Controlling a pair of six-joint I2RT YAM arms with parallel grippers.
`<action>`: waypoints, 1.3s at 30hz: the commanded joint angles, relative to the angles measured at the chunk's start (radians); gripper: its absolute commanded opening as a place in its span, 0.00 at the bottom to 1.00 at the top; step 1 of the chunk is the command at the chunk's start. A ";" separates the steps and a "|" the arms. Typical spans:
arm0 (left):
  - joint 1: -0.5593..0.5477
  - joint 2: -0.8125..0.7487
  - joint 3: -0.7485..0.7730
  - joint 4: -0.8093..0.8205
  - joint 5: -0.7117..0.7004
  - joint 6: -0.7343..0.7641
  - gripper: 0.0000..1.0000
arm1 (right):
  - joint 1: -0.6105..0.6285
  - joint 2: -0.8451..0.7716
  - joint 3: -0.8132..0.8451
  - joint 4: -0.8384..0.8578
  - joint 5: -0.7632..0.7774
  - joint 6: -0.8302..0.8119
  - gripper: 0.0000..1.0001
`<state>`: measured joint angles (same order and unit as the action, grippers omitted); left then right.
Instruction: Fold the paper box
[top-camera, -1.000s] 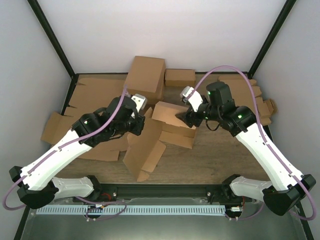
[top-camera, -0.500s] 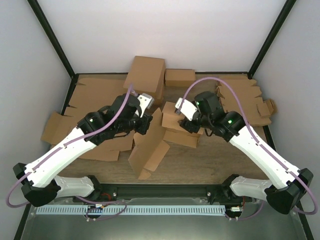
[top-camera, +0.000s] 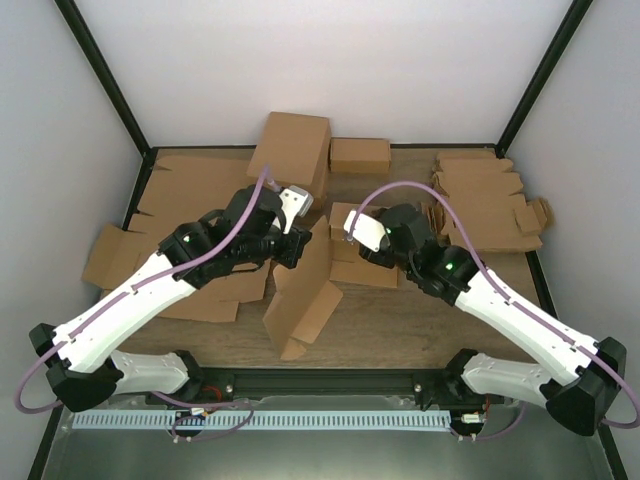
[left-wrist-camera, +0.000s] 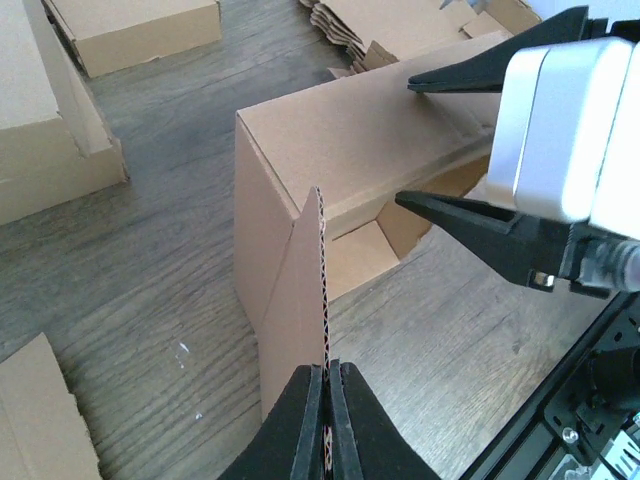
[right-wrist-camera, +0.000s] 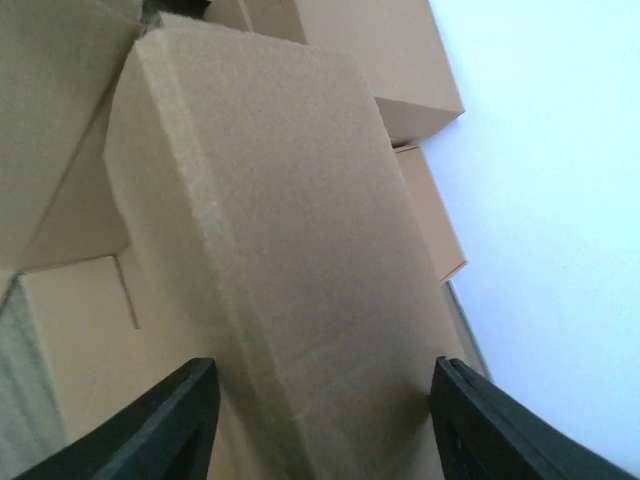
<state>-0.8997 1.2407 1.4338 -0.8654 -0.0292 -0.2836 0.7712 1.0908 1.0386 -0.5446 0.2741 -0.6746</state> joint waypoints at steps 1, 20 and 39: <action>0.001 0.008 -0.003 0.063 0.052 0.005 0.05 | 0.018 -0.019 -0.071 0.144 0.075 -0.098 0.58; 0.012 0.007 -0.006 0.157 0.181 -0.018 0.05 | 0.051 -0.016 -0.232 0.511 0.160 -0.261 0.20; 0.021 -0.339 0.231 0.079 0.067 -0.071 0.91 | -0.103 0.035 0.126 0.099 -0.026 0.491 0.01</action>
<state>-0.8776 0.9855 1.6009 -0.7456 0.1177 -0.3428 0.7464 1.0988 1.0393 -0.3004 0.3119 -0.5449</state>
